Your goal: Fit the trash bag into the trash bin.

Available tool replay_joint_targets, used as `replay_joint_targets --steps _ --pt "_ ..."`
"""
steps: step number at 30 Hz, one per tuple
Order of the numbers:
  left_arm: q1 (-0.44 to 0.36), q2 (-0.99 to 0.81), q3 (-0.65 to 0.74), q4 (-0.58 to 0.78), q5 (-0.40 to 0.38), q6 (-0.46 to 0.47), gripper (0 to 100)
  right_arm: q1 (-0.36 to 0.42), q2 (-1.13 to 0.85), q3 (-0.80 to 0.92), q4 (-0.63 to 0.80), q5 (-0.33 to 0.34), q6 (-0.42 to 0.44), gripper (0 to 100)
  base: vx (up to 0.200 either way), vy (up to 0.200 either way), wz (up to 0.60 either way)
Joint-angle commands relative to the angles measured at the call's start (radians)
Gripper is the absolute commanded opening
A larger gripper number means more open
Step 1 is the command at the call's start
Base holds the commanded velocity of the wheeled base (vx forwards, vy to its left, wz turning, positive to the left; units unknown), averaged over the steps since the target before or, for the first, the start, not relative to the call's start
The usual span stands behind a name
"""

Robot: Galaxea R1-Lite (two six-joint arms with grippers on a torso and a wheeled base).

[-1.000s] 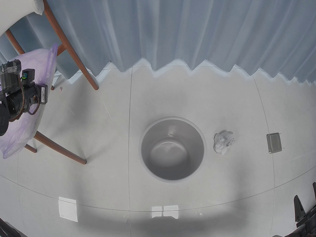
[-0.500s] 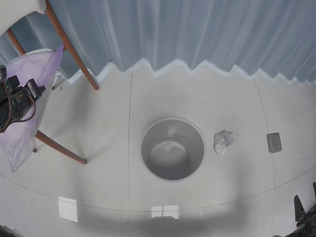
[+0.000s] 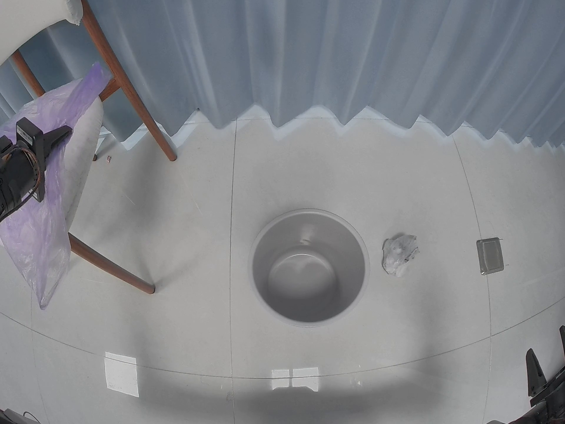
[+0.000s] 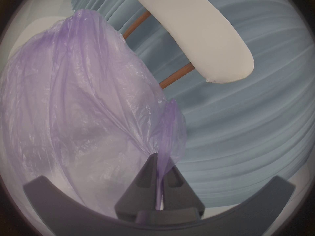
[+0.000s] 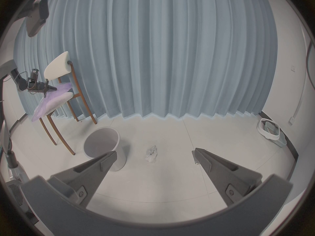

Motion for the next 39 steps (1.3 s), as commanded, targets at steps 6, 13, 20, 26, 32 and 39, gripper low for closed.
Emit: replay_joint_targets --steps 6,13,20,26,32,39 --pt "-0.164 -0.088 -0.002 -0.018 -0.075 -0.119 0 0.000 -0.015 0.018 0.000 0.001 -0.001 100 0.000 0.000 0.00" --pt "-0.330 -0.137 -0.003 -0.027 -0.081 -0.120 0 0.000 -0.015 0.018 0.000 -0.001 0.001 100 0.000 0.000 0.00" --pt "-0.469 -0.131 0.001 -0.075 -0.092 -0.120 0 -0.001 -0.015 0.018 -0.002 -0.001 0.002 100 0.000 0.000 0.00" --pt "-0.515 -0.113 -0.007 -0.090 -0.147 -0.114 0 0.000 -0.015 0.018 -0.002 -0.001 0.007 100 0.000 0.000 0.00" --pt "-0.555 -0.113 0.001 -0.118 -0.235 -0.125 0 -0.001 -0.015 0.018 -0.002 -0.001 0.007 100 0.000 0.000 0.00" --pt "-0.606 -0.140 0.015 -0.109 -0.301 -0.169 0 -0.001 -0.015 0.018 -0.002 -0.001 0.018 100 0.000 0.000 0.00"
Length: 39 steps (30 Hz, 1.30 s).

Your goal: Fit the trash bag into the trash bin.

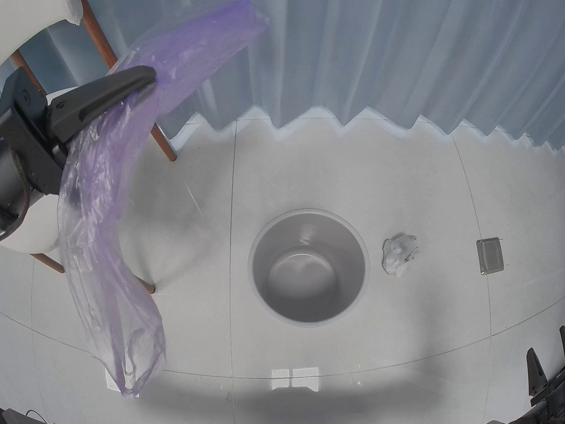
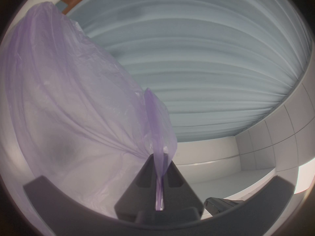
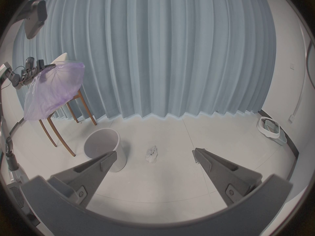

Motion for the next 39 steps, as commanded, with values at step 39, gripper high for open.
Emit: replay_joint_targets --steps 39 --pt "-0.028 0.121 0.058 -0.122 -0.011 -0.207 0 0.000 -0.015 0.018 -0.001 0.004 0.000 100 0.000 0.000 0.00"
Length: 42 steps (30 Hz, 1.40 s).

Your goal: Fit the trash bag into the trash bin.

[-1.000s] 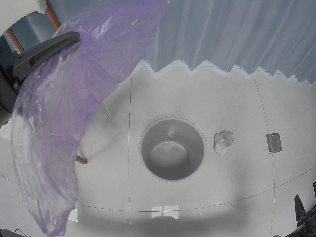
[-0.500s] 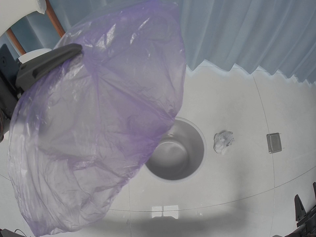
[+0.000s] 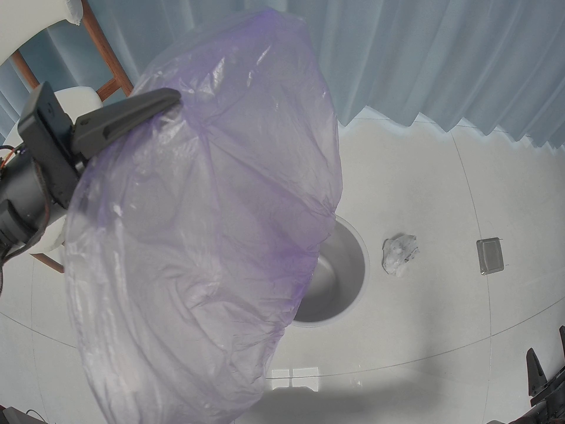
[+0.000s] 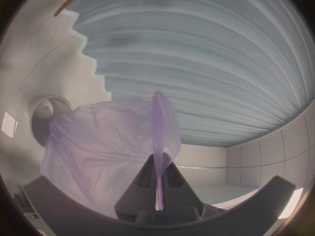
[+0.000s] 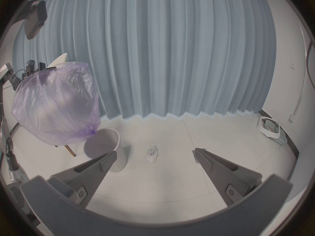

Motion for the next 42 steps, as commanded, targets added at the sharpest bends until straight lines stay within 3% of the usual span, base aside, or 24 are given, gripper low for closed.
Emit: replay_joint_targets --steps 1,4,7,22,42 --pt "-0.008 0.074 -0.003 -0.008 -0.001 -0.004 0 0.002 -0.015 0.018 -0.001 0.001 0.000 100 0.000 0.000 0.00" --pt "-0.019 0.089 0.000 -0.008 -0.013 -0.004 0 0.000 -0.015 0.018 -0.001 0.001 0.000 100 0.000 0.000 0.00" --pt "-0.011 0.112 0.003 -0.011 -0.074 -0.001 0 0.000 -0.015 0.018 -0.001 0.001 0.001 100 0.000 0.000 0.00" --pt "0.001 0.321 -0.012 -0.152 -0.085 -0.002 0 0.000 -0.015 0.018 -0.001 -0.001 0.001 100 0.000 0.000 0.00" --pt "-0.005 0.437 -0.035 -0.194 -0.154 0.004 0 0.000 -0.015 0.018 -0.001 0.001 0.001 100 0.000 0.000 0.00"
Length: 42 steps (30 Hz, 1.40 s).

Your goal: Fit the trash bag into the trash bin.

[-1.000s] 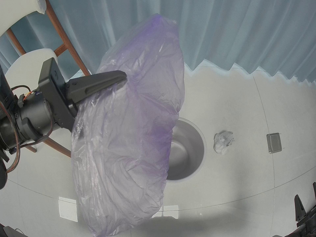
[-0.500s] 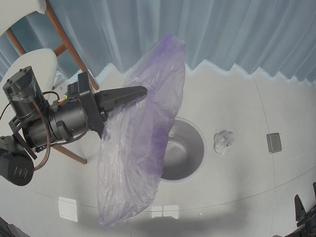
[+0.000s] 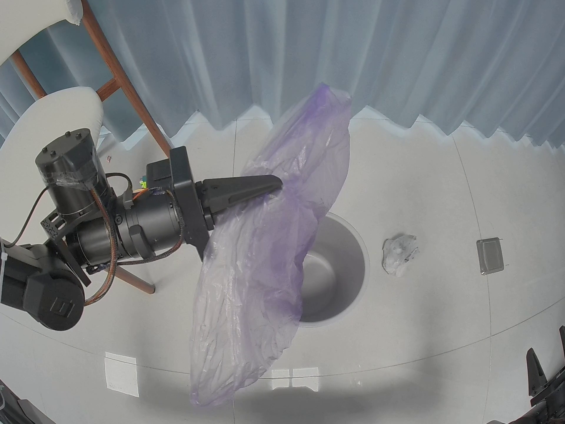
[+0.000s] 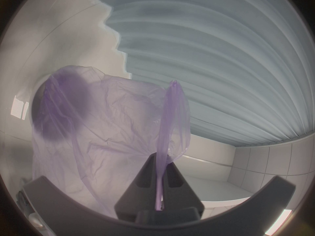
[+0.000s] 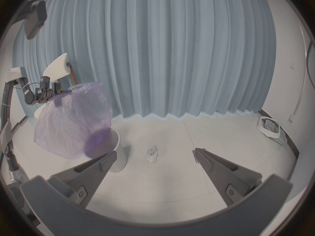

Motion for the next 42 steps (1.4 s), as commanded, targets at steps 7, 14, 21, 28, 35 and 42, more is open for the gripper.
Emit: replay_joint_targets --steps 7,14,21,28,35,42 --pt "0.023 0.106 -0.112 -0.040 -0.020 0.176 0 0.000 -0.015 0.018 0.001 -0.003 0.002 100 0.000 0.000 0.00" --pt "0.021 0.100 -0.089 0.104 0.010 0.610 0 0.005 -0.001 0.013 0.010 -0.006 0.011 100 0.000 0.000 0.00" --pt "-0.019 0.006 -0.267 0.518 0.008 0.819 0 0.003 -0.015 0.013 0.009 -0.008 0.025 100 0.000 0.000 0.00" --pt "-0.025 -0.028 -0.408 0.934 0.122 1.231 0 0.013 0.121 -0.105 -0.089 -0.037 0.057 100 0.000 0.000 0.00" --pt "-0.077 -0.020 -0.457 0.995 0.319 1.451 0 0.155 0.522 -0.102 -0.160 0.048 0.261 100 0.000 0.000 0.00" --pt "-0.128 -0.089 -0.431 1.074 0.338 1.601 0 0.192 0.858 -0.343 -0.164 0.152 0.397 100 0.000 0.000 0.00"
